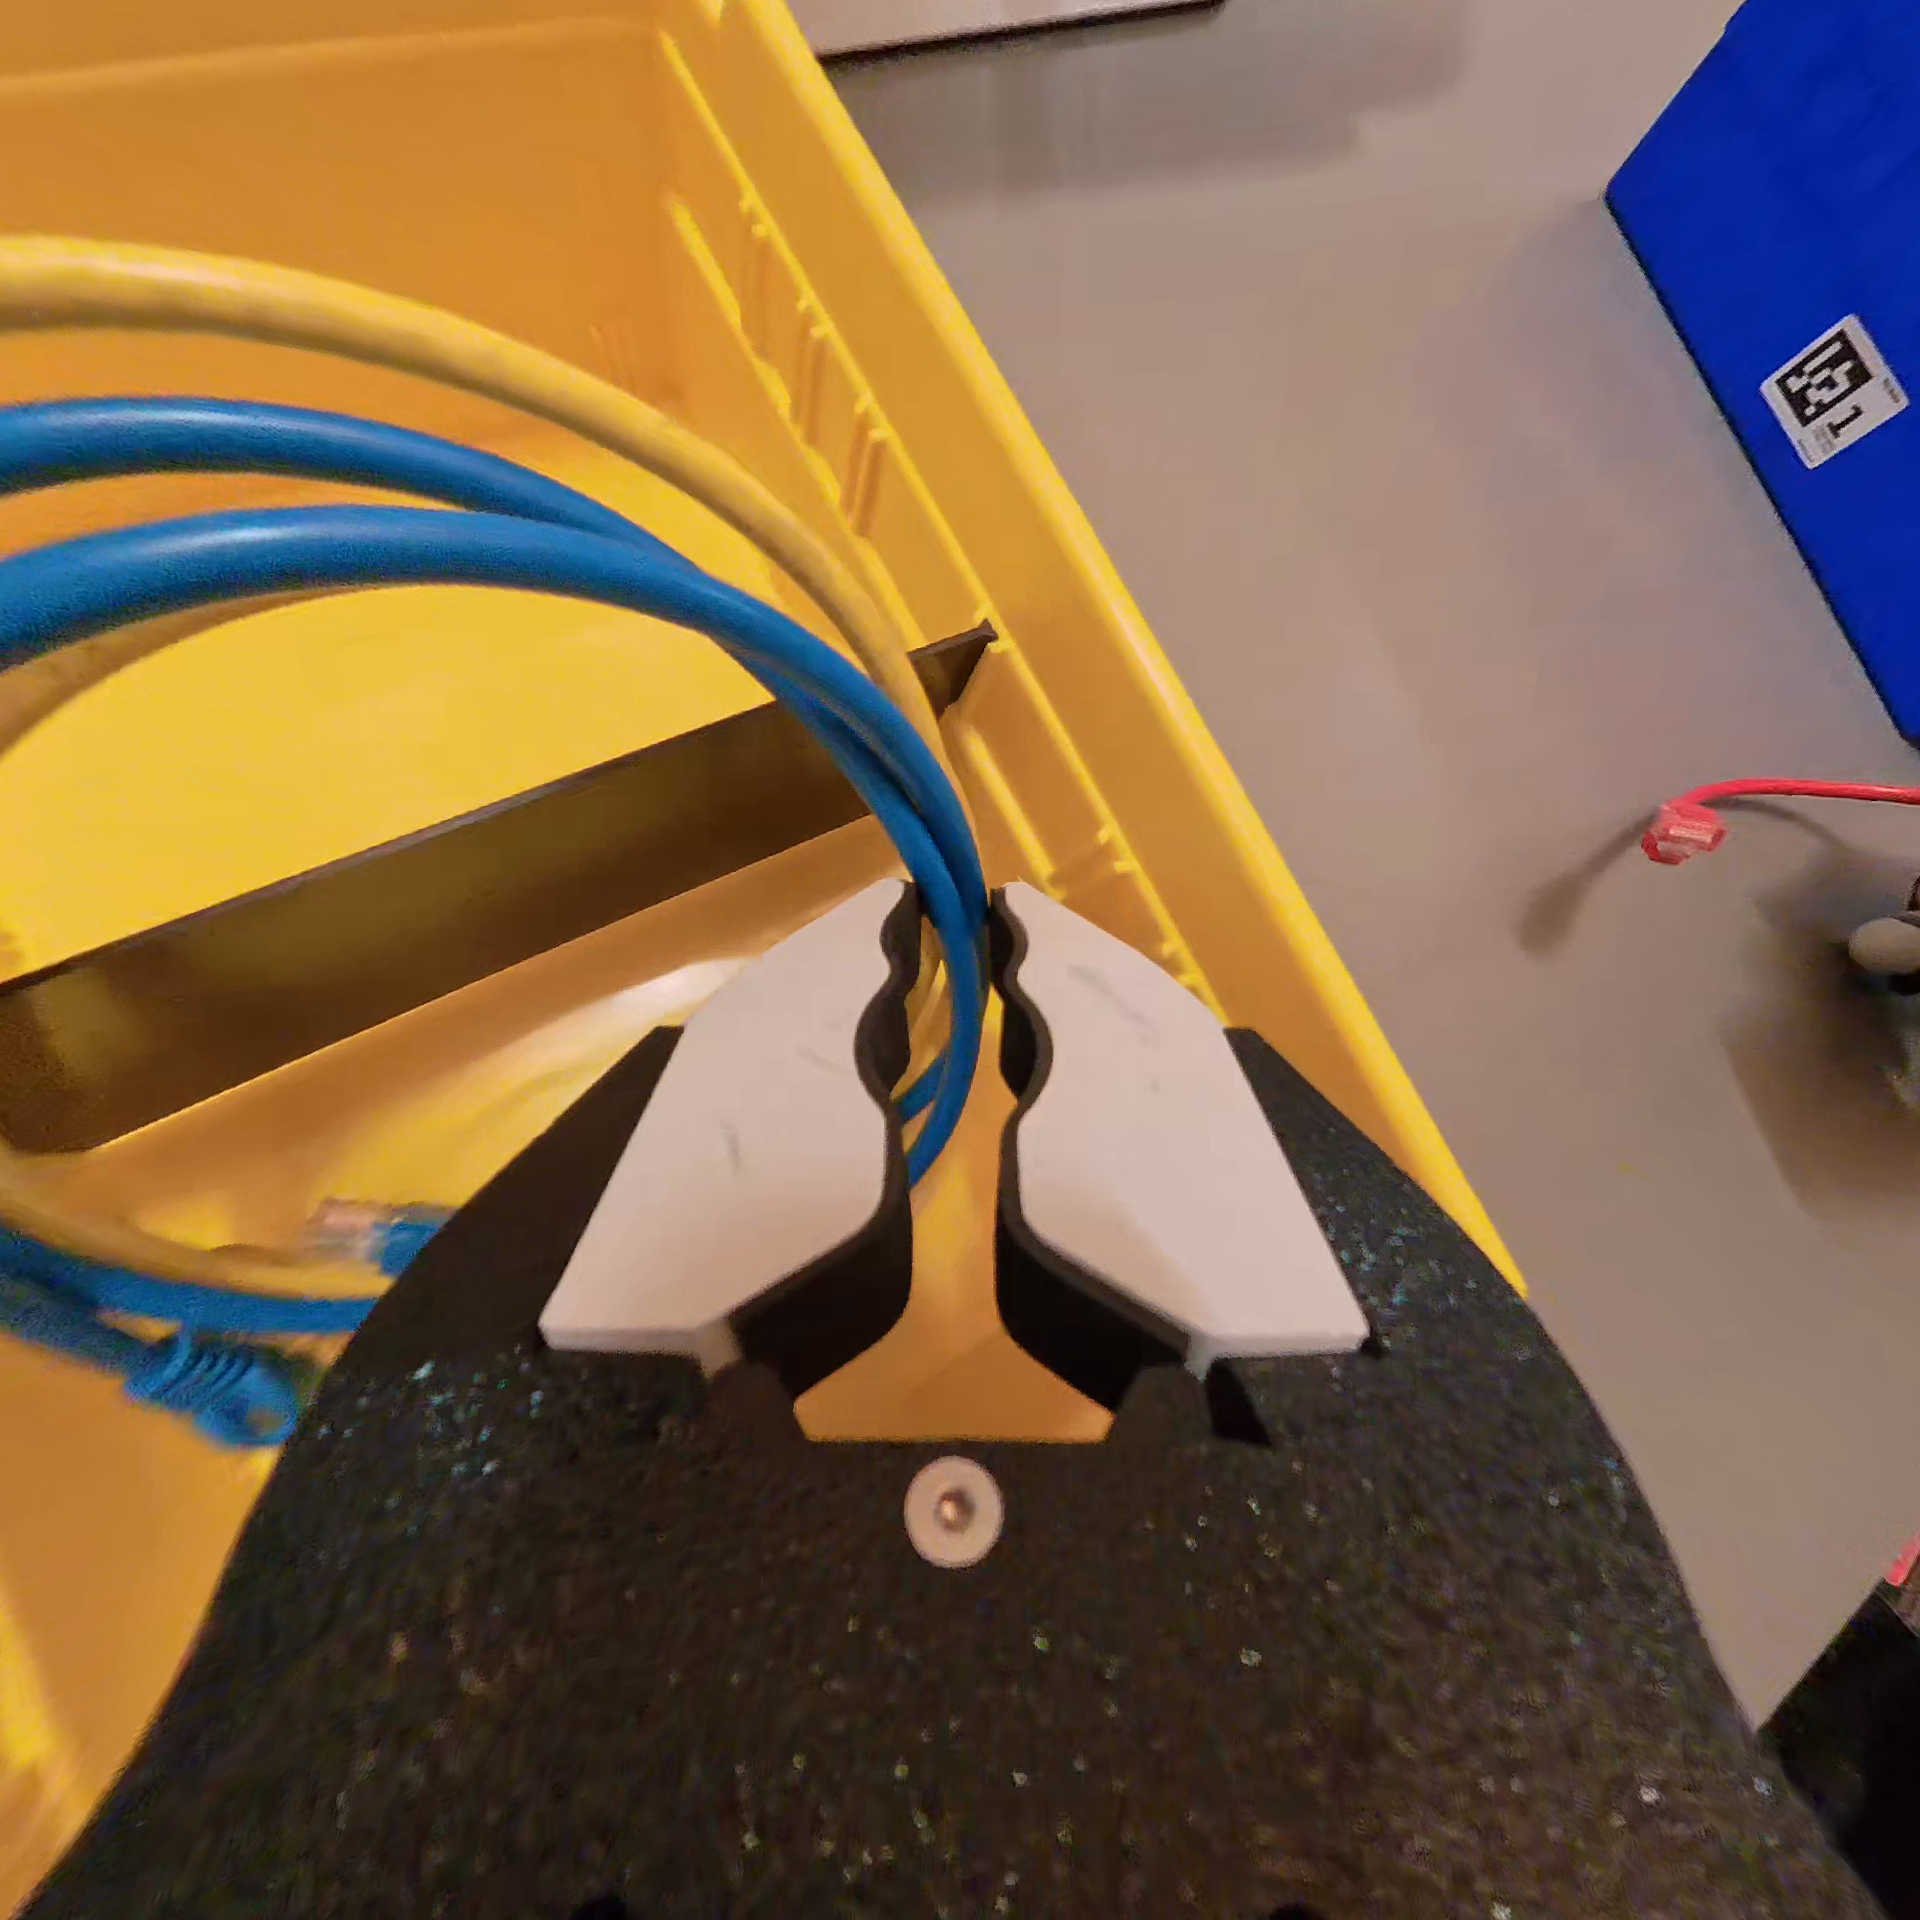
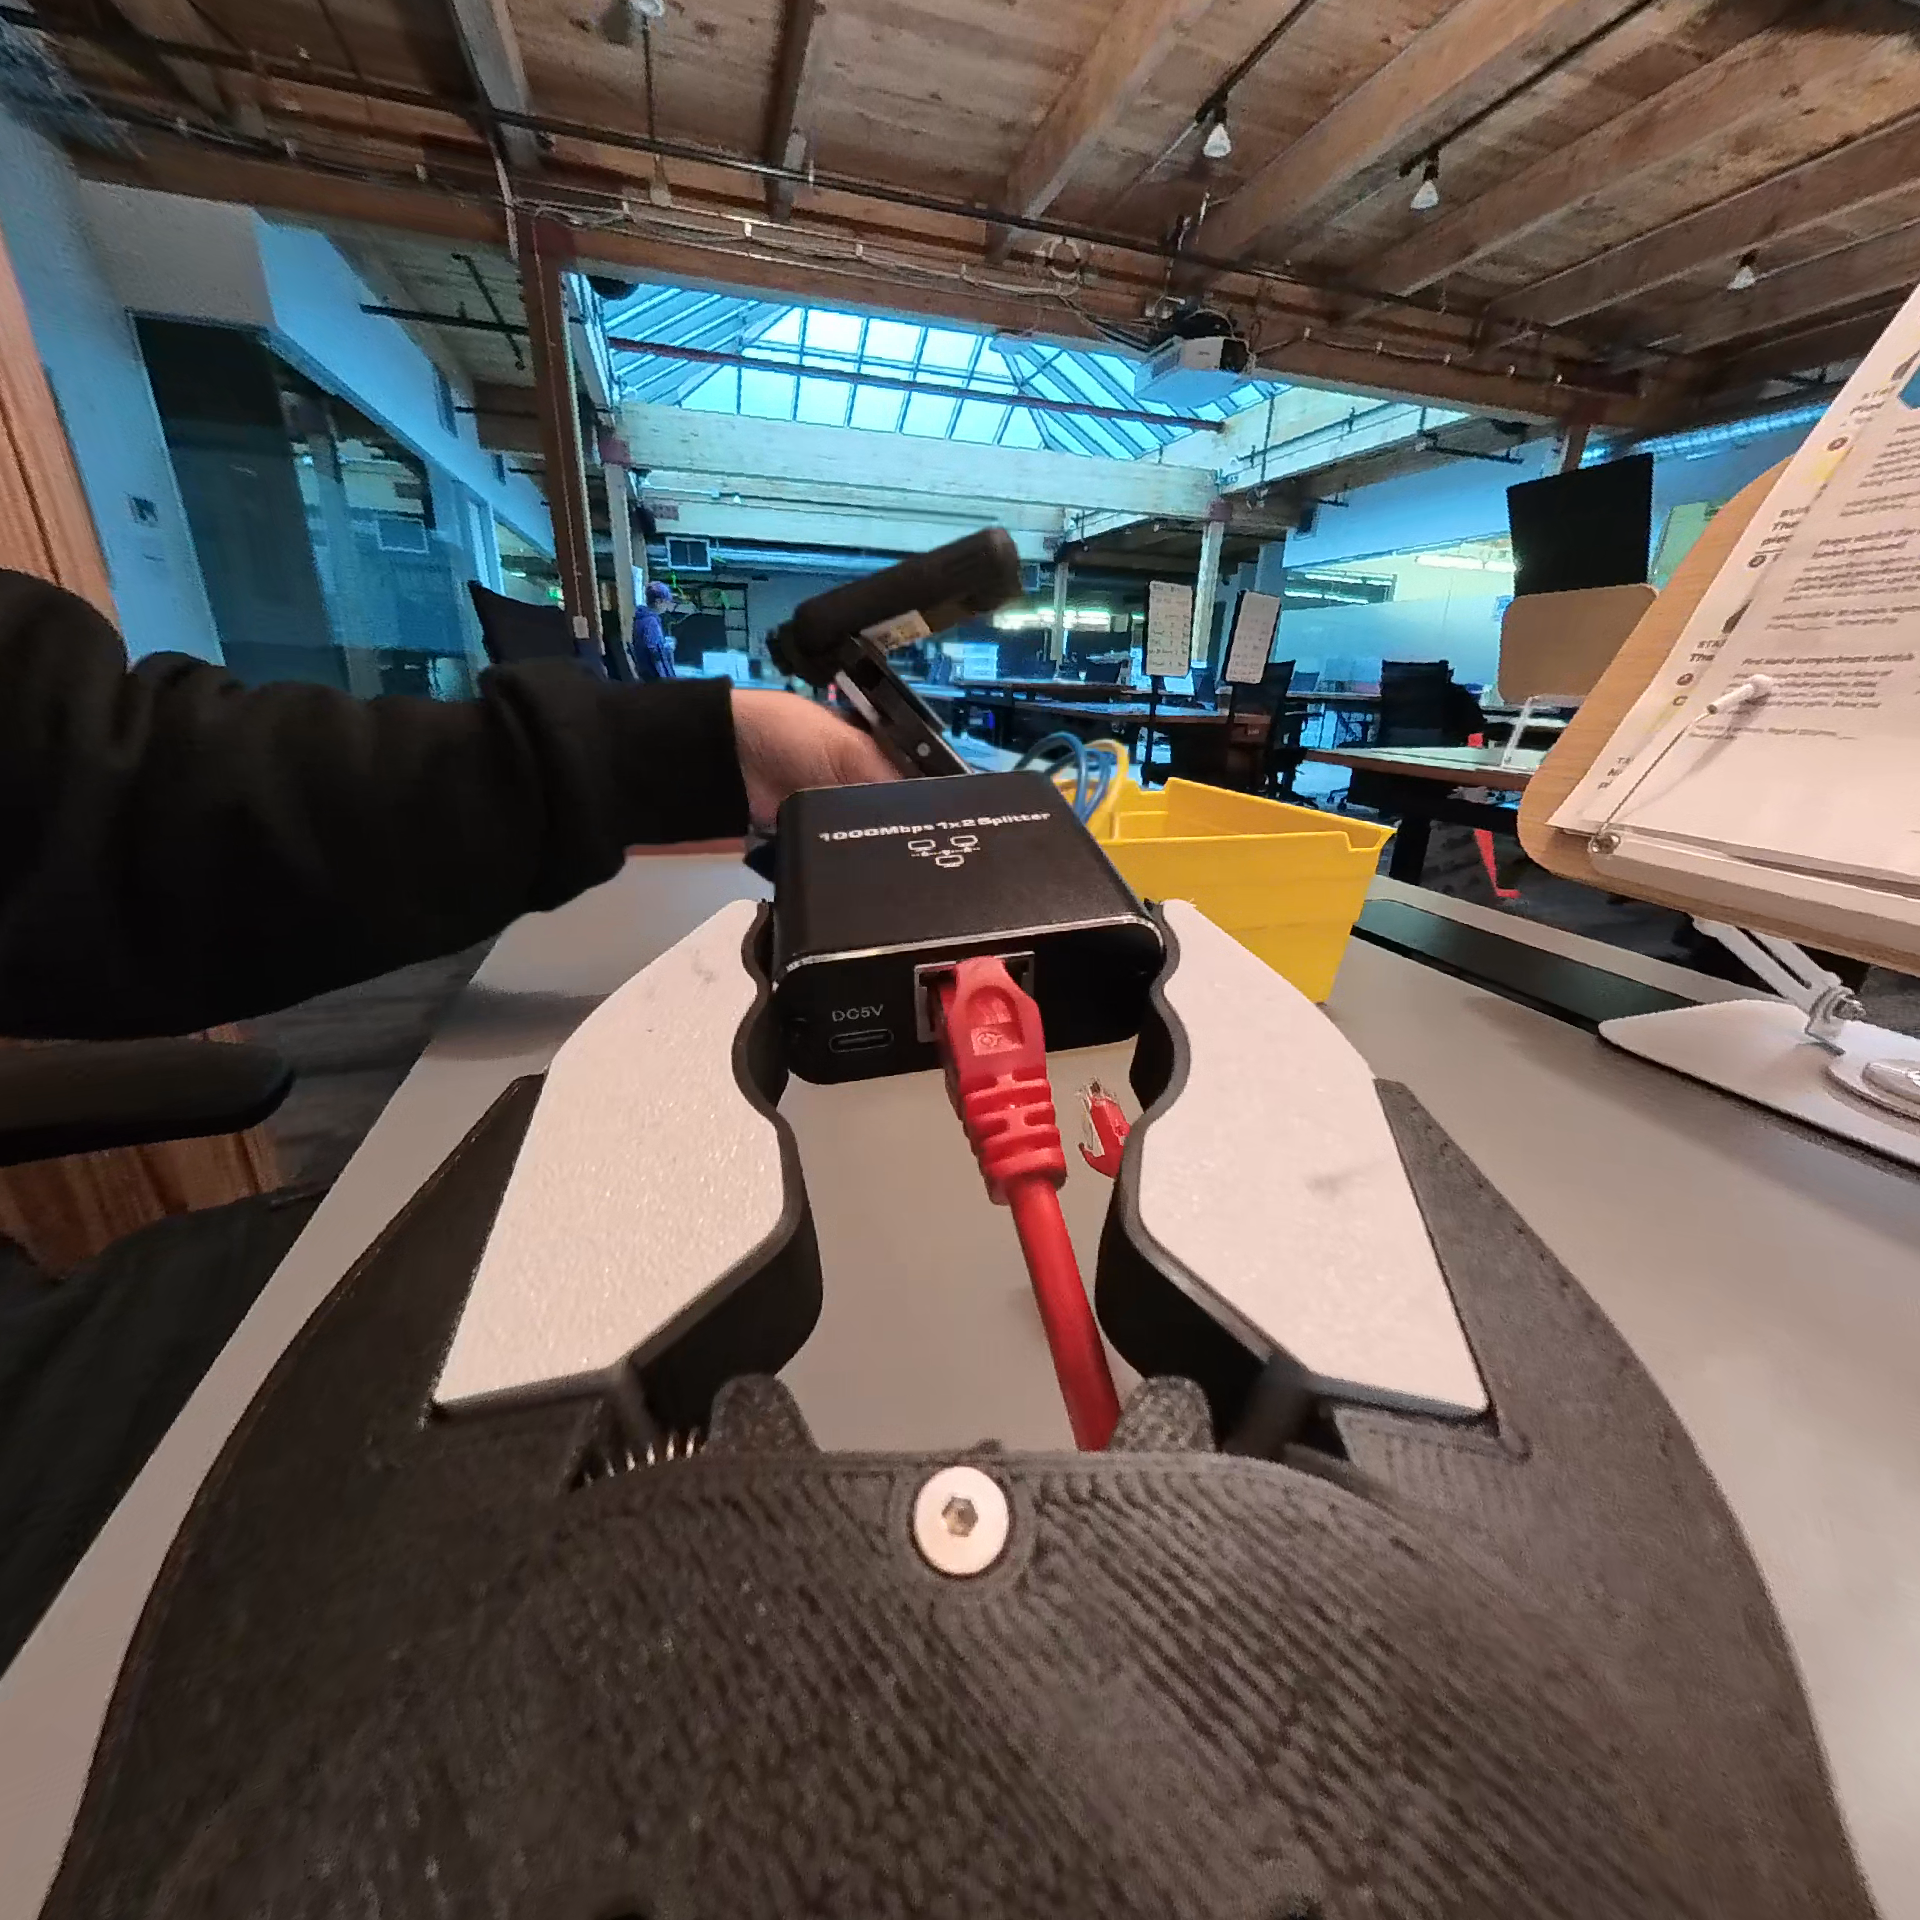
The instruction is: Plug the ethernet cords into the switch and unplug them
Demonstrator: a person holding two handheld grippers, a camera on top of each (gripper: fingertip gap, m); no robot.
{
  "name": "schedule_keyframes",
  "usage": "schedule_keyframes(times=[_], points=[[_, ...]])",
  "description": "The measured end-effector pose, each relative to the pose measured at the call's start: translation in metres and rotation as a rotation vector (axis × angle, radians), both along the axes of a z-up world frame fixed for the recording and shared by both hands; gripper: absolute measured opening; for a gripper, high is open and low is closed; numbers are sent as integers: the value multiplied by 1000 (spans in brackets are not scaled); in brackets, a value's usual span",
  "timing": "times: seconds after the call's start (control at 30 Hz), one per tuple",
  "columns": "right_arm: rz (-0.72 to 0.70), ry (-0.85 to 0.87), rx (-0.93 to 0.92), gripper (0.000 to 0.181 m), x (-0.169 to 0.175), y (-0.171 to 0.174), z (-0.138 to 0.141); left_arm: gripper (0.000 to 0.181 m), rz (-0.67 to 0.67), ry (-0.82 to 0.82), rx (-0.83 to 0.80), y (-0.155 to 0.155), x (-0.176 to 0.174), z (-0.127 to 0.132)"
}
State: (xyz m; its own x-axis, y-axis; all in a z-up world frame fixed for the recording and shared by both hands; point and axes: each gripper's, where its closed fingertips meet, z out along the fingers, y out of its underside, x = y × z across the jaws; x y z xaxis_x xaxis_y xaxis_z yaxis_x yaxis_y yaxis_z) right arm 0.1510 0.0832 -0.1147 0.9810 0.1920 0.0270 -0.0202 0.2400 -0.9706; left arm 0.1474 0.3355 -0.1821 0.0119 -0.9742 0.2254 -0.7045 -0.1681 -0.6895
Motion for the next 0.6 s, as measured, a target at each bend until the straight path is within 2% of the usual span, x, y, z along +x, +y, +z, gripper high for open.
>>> schedule_keyframes(times=[0.3, 0.4, 0.5, 0.57, 0.6], points=[[16, 0, 1, 66, -2, 0, 0, 6, 9, -205, -95, 17, -29, 72], [8, 4, 16, 66, 0, -3, 3, 5, 0, -309, -69, 14, -39, 111], [3, 24, 54, 66, 4, -8, 9, 6, -184, -402, -14, -23, -49, 150], [-9, 21, 83, 66, 7, -12, 15, 6, -411, -396, 94, -65, -58, 158], [-22, 15, 102, 66, 10, -16, 19, 6, -537, -372, 172, -86, -63, 154]])
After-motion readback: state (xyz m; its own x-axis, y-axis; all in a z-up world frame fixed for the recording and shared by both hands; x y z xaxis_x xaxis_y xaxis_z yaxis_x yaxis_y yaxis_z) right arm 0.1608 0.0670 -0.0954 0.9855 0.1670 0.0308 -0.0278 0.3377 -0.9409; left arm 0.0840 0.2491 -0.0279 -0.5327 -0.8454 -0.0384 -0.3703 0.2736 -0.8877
